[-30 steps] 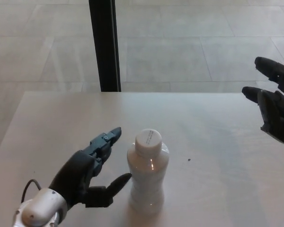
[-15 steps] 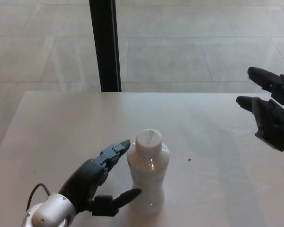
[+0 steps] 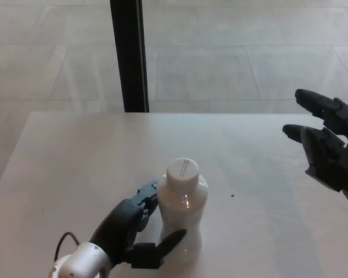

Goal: The robot uses its left hand to to lift the bottle kept on the middle of the desk and tilts it towards its right hand. It then uses its right hand to rotate its cap to open it and places the bottle and cap back on the desk

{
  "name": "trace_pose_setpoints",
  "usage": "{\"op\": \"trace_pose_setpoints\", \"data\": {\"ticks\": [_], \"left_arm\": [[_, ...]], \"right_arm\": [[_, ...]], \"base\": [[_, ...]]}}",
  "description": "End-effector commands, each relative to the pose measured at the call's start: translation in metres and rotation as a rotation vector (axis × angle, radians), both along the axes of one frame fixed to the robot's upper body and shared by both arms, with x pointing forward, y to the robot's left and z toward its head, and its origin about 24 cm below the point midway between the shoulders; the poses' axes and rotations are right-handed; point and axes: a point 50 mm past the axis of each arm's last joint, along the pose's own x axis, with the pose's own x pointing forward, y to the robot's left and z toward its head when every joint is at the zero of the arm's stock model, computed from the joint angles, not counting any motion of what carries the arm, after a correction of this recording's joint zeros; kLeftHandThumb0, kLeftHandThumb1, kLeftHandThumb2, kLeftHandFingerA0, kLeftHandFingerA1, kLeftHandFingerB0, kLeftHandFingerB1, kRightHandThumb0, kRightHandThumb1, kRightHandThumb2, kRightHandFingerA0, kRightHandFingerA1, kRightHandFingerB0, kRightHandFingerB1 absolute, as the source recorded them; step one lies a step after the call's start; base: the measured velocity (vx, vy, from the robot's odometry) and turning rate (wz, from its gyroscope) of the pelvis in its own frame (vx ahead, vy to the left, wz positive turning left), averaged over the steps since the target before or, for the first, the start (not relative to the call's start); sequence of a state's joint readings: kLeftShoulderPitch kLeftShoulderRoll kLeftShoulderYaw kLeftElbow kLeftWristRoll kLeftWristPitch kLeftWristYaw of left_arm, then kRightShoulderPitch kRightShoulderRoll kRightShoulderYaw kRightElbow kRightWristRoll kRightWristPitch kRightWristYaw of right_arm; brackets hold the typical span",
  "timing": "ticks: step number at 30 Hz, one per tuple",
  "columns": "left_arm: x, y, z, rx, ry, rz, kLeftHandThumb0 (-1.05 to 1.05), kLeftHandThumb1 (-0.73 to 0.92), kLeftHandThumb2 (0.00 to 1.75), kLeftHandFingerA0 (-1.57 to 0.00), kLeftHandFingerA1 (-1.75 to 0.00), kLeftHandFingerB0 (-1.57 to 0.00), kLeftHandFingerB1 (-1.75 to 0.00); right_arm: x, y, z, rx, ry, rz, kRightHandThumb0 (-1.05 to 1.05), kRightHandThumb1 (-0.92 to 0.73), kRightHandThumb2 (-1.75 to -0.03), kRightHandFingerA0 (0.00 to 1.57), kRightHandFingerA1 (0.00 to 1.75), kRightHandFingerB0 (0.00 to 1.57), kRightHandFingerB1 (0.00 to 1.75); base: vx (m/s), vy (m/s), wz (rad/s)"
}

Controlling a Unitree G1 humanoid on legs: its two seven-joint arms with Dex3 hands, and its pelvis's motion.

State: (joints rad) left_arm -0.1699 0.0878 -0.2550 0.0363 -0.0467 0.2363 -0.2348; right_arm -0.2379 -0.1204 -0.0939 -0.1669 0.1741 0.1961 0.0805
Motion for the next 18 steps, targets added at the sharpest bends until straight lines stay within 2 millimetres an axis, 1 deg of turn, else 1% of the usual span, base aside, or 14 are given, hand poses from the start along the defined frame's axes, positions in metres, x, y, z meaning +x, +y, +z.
{"op": "trace_pose_setpoints", "data": {"ticks": [1,4,5,6,7,8,9,11,12,13,14,15,17,18], "left_arm": [[0.000,-0.008,-0.003,-0.045,0.005,0.033,-1.05,0.55,0.99,0.00,-0.25,0.00,-0.24],[-0.003,-0.018,-0.007,-0.105,0.020,0.083,-1.03,0.56,0.98,0.00,-0.20,0.00,-0.24],[-0.004,-0.022,-0.008,-0.131,0.024,0.105,-0.97,0.47,0.79,0.00,0.00,0.00,0.00],[-0.004,-0.024,-0.008,-0.145,0.026,0.118,-0.97,0.47,0.79,0.00,0.00,0.00,0.00],[-0.004,-0.026,-0.009,-0.154,0.030,0.132,-1.05,0.55,0.98,0.00,-0.14,0.00,-0.24],[-0.004,-0.028,-0.009,-0.163,0.036,0.148,-1.05,0.55,0.98,0.00,-0.14,0.00,-0.24],[-0.004,-0.036,-0.008,-0.175,0.035,0.149,-1.05,0.55,0.98,0.00,-0.14,0.00,-0.28],[-0.004,-0.042,-0.005,-0.171,0.036,0.122,-1.05,0.55,0.98,0.00,-0.17,0.00,-0.26],[-0.004,-0.045,-0.005,-0.172,0.046,0.104,-0.99,0.44,0.79,0.00,0.00,0.00,0.00],[-0.004,-0.047,-0.005,-0.181,0.056,0.093,-0.93,0.47,0.78,0.00,0.00,0.00,0.00],[-0.005,-0.050,-0.005,-0.185,0.063,0.085,-0.92,0.47,0.78,0.00,0.00,0.00,0.00],[-0.005,-0.052,-0.005,-0.184,0.070,0.074,-1.05,0.54,0.98,0.00,-0.21,0.00,-0.25],[-0.007,-0.057,-0.007,-0.177,0.077,0.056,-1.05,0.55,0.99,0.00,-0.22,0.00,-0.25],[-0.009,-0.064,-0.009,-0.147,0.077,0.058,-1.05,0.53,0.94,0.00,-0.20,0.00,-0.20]], "right_arm": [[-0.002,-0.002,-0.001,-0.007,-0.003,-0.010,-0.67,-0.78,-0.64,0.31,0.71,0.34,0.32],[-0.004,-0.001,-0.002,-0.014,-0.001,-0.008,-0.69,-0.78,-0.64,0.30,0.72,0.33,0.32],[-0.004,-0.001,-0.002,-0.014,-0.001,-0.006,-0.71,-0.78,-0.64,0.31,0.73,0.33,0.32],[-0.004,-0.001,-0.002,-0.013,0.000,-0.006,-0.71,-0.78,-0.64,0.31,0.73,0.33,0.32],[-0.004,-0.001,-0.002,-0.012,0.001,-0.006,-0.71,-0.77,-0.64,0.31,0.73,0.33,0.32],[-0.004,0.000,-0.003,-0.010,0.000,-0.007,-0.71,-0.77,-0.64,0.31,0.73,0.33,0.32],[-0.004,-0.001,-0.004,-0.011,0.001,-0.007,-0.71,-0.77,-0.64,0.31,0.73,0.34,0.32],[-0.004,-0.001,-0.004,-0.014,0.002,-0.005,-0.72,-0.77,-0.64,0.31,0.74,0.33,0.32],[-0.005,-0.001,-0.004,-0.019,-0.001,-0.008,-0.72,-0.77,-0.64,0.31,0.74,0.34,0.33],[-0.005,-0.001,-0.004,-0.020,-0.004,-0.011,-0.71,-0.77,-0.64,0.32,0.74,0.34,0.33],[-0.005,-0.002,-0.004,-0.016,-0.007,-0.013,-0.71,-0.77,-0.64,0.32,0.75,0.34,0.33],[-0.005,-0.002,-0.004,-0.014,-0.009,-0.017,-0.72,-0.76,-0.64,0.33,0.73,0.35,0.33],[-0.005,-0.002,-0.003,-0.023,-0.011,-0.025,-0.73,-0.76,-0.64,0.33,0.74,0.35,0.32],[-0.007,-0.003,-0.004,-0.037,-0.008,-0.038,-0.75,-0.76,-0.64,0.33,0.72,0.36,0.32]], "base": [[0.00,0.000,0.00],[0.00,0.000,0.00],[0.00,0.000,0.00],[0.00,0.000,0.00],[0.00,0.000,0.00],[0.00,0.000,0.00],[0.00,0.000,0.00],[0.00,0.000,0.00],[0.00,0.000,0.00],[0.00,0.000,0.00],[0.00,0.000,0.00],[0.00,0.000,0.00],[0.00,0.000,0.00],[0.00,0.000,0.00]]}}
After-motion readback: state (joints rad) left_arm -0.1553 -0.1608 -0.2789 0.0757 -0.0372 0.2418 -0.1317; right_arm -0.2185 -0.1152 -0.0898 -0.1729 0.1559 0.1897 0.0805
